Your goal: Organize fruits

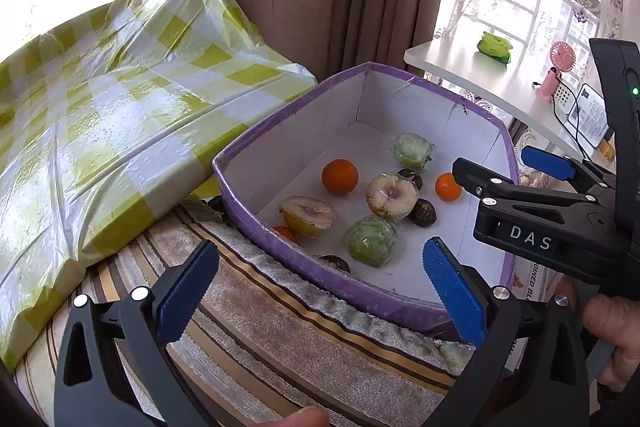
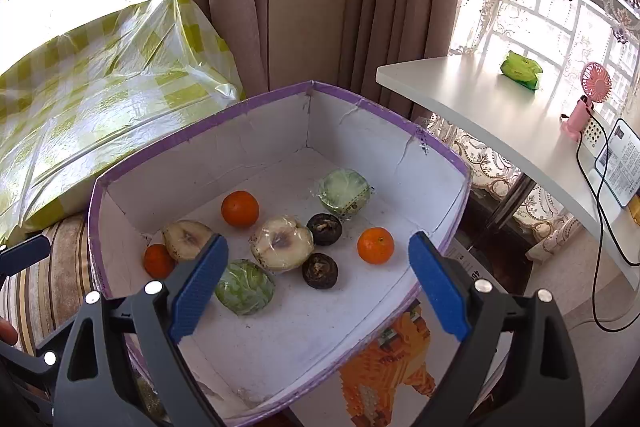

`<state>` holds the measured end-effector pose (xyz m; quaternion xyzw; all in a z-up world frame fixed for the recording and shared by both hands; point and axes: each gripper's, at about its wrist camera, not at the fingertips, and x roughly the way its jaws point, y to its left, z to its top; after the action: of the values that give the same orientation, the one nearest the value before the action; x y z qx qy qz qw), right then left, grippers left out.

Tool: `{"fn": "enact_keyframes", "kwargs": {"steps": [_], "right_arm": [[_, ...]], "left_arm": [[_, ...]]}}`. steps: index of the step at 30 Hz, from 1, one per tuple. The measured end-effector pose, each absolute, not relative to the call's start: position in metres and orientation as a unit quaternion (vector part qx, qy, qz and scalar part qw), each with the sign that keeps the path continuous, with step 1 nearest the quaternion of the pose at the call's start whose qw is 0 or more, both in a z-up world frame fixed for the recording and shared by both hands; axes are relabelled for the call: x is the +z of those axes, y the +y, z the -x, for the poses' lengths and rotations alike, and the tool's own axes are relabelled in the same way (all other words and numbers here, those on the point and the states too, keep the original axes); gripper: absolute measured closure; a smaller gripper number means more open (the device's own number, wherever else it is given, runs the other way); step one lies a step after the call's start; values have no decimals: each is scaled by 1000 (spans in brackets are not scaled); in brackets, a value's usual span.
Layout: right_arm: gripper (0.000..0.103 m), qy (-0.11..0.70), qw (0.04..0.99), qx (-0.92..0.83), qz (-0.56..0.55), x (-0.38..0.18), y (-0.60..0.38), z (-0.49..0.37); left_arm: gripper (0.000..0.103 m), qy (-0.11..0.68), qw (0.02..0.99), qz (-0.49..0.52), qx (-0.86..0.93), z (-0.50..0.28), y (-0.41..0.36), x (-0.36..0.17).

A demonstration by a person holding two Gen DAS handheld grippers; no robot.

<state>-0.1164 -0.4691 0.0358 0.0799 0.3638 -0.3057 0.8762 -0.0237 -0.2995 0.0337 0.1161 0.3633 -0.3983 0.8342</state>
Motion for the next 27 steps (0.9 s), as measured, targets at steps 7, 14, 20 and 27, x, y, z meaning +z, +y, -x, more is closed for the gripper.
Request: {"fn": "enact_keyframes", "kwargs": {"steps": [7,14,20,27], "right_arm": [[11,365,876,-305,-80,35,-468,117],[11,365,876,-306,-81,35,-468,118],[11,365,876,-306,-82,35,-469,118],[11,365,876,-306,-82,34,-469,118]], "left_arm": [[4,366,832,-111,-401,24,-299,34],[4,366,832,-111,-401,23,-299,34],[4,366,832,-111,-401,23,-299,34],[4,365,832,-111,-402,23,-299,34]]}}
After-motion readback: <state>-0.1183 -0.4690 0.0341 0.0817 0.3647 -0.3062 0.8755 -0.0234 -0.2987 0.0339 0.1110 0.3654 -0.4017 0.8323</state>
